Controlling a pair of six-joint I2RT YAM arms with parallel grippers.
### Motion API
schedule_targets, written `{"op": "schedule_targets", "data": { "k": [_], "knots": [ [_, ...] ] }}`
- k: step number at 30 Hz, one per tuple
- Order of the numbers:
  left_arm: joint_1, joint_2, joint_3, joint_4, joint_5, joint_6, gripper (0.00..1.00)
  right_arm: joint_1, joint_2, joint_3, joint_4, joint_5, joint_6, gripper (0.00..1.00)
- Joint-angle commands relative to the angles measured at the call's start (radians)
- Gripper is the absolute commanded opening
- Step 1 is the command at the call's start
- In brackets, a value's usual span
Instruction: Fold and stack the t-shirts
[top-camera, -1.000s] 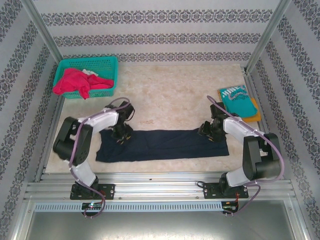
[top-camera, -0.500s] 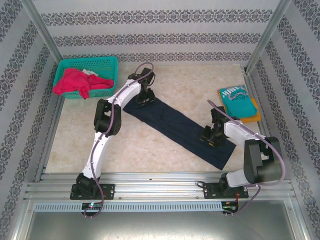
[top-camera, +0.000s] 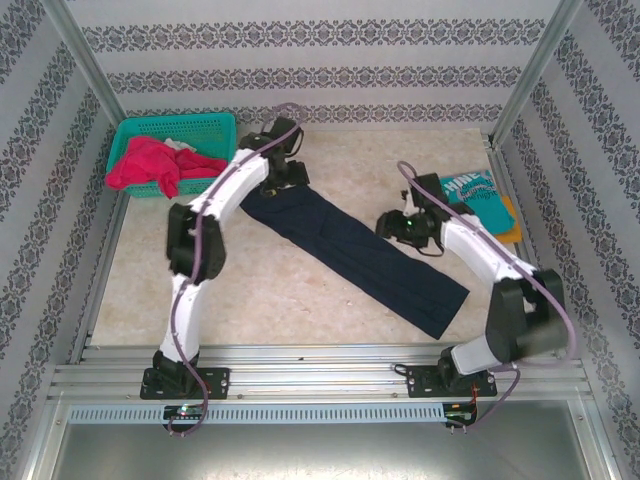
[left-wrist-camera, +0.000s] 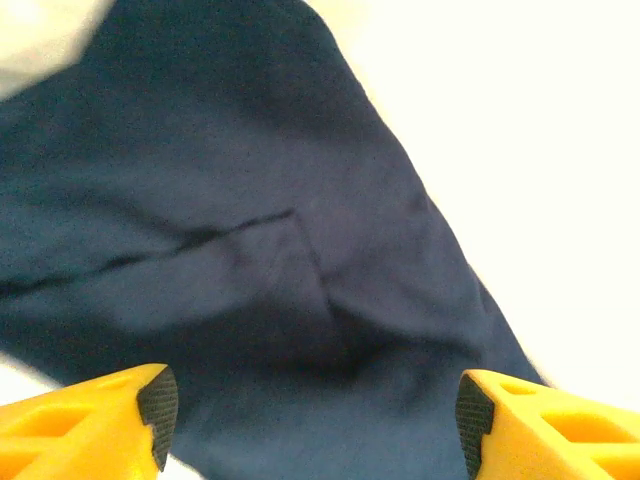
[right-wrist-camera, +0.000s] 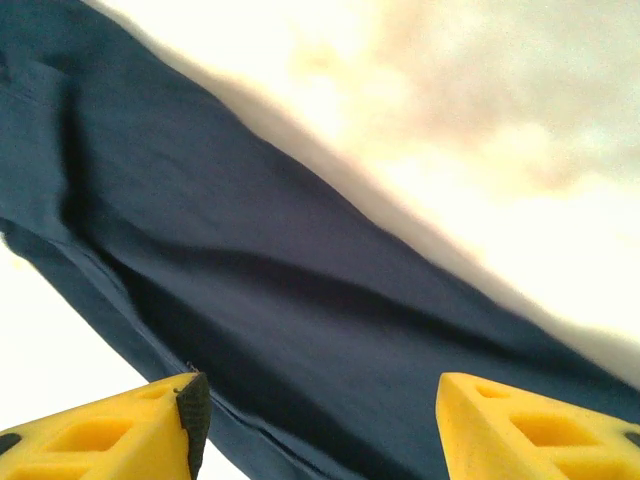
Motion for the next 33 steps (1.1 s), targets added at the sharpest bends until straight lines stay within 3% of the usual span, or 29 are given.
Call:
{"op": "schedule_targets", "data": {
  "k": [1,5,9,14,19,22,27,30,33],
  "knots": [
    [-0.023,-0.276,-0.258,0.112,-0.073,0.023,0.75,0.067,0.146,0.134,0.08,-0.007,-0.02,0.62],
    [-0.028,-0.586,-0.639,0.209,-0.102,-0.063,0.76,0.154,0.35,0.355,0.093,-0.003,-0.004,0.62],
    [-0.031,-0.807,-0.875,0.206,-0.12,-0.135,0.77,0.249,0.542,0.574,0.066,-0.01,-0.018,0.6],
    [-0.034,-1.013,-1.039,0.127,-0.141,-0.224,0.77,0.333,0.761,0.834,0.008,-0.037,-0.018,0.58],
    [-0.041,-1.195,-1.16,0.068,-0.142,-0.286,0.77,0.357,0.914,0.986,0.001,-0.064,0.061,0.57],
    [-0.042,-1.216,-1.154,0.038,-0.148,-0.265,0.77,0.339,0.978,1.04,-0.006,-0.049,0.101,0.56],
    [-0.044,-1.127,-1.098,0.08,-0.116,-0.209,0.8,0.246,1.075,1.143,-0.063,-0.022,0.182,0.56],
    [-0.061,-1.08,-1.072,0.14,-0.104,-0.175,0.97,0.186,1.097,1.173,-0.046,-0.027,0.226,0.56],
    [-0.075,-1.042,-1.067,0.217,-0.099,-0.144,1.0,0.115,1.14,1.255,-0.061,-0.051,0.272,0.58]
  ]
}}
